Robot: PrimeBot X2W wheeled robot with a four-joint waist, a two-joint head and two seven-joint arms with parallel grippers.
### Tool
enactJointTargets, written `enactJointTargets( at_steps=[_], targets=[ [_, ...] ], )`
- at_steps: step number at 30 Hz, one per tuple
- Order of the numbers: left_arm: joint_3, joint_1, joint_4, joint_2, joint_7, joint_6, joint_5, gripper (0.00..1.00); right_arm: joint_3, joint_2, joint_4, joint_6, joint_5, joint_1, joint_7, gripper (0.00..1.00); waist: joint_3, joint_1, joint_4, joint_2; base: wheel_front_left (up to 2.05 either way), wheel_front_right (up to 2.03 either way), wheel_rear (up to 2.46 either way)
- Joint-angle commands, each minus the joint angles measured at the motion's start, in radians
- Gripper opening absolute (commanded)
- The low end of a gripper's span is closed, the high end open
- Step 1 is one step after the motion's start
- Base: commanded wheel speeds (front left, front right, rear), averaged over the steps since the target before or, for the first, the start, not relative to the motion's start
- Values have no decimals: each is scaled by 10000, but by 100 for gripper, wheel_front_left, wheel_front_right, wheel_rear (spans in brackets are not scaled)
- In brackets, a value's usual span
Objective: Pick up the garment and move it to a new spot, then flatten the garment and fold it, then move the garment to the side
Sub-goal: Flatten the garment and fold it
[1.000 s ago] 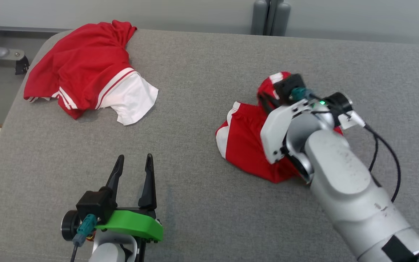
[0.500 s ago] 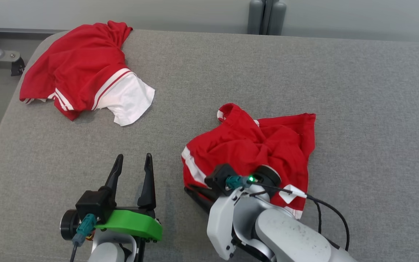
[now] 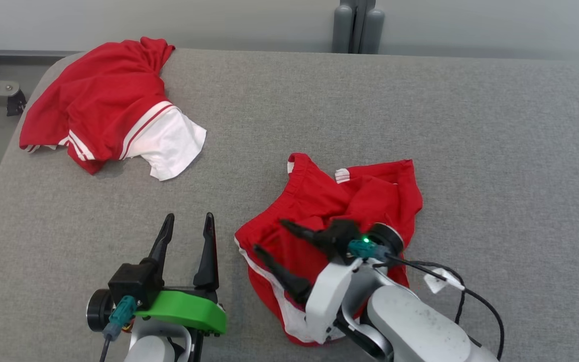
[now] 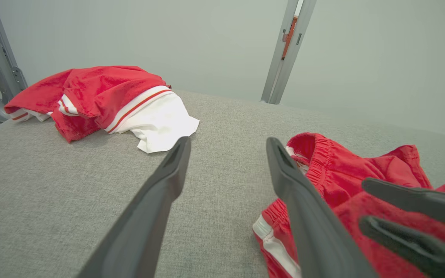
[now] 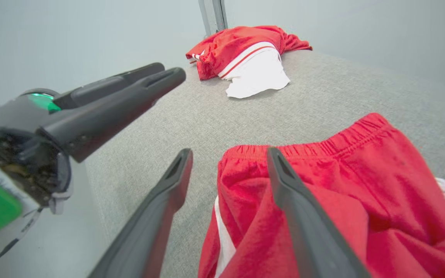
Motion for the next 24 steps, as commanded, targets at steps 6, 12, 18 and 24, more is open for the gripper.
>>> enactJointTargets(
  at_steps=[6,12,18,24],
  targets=[
    [-146,-71,30,19,3,-38,-19,100,-2314,-24,-626,1,-955,1112,-1098,100,-382,0,-425,0,0,0,0],
    [-122,36,127,20,3,-60,52,100,-4341,-16,-1511,1,-1910,2470,-1447,100,-578,0,-708,0,0,0,0],
    [-46,266,217,20,3,-98,85,100,-4859,-14,-2113,3,-2062,3679,-837,100,-703,0,-862,0,0,0,0],
    [-43,322,256,20,5,-122,97,100,-4617,-17,-1508,1,-2054,3432,-380,100,-648,0,-788,0,0,0,0]
  ],
)
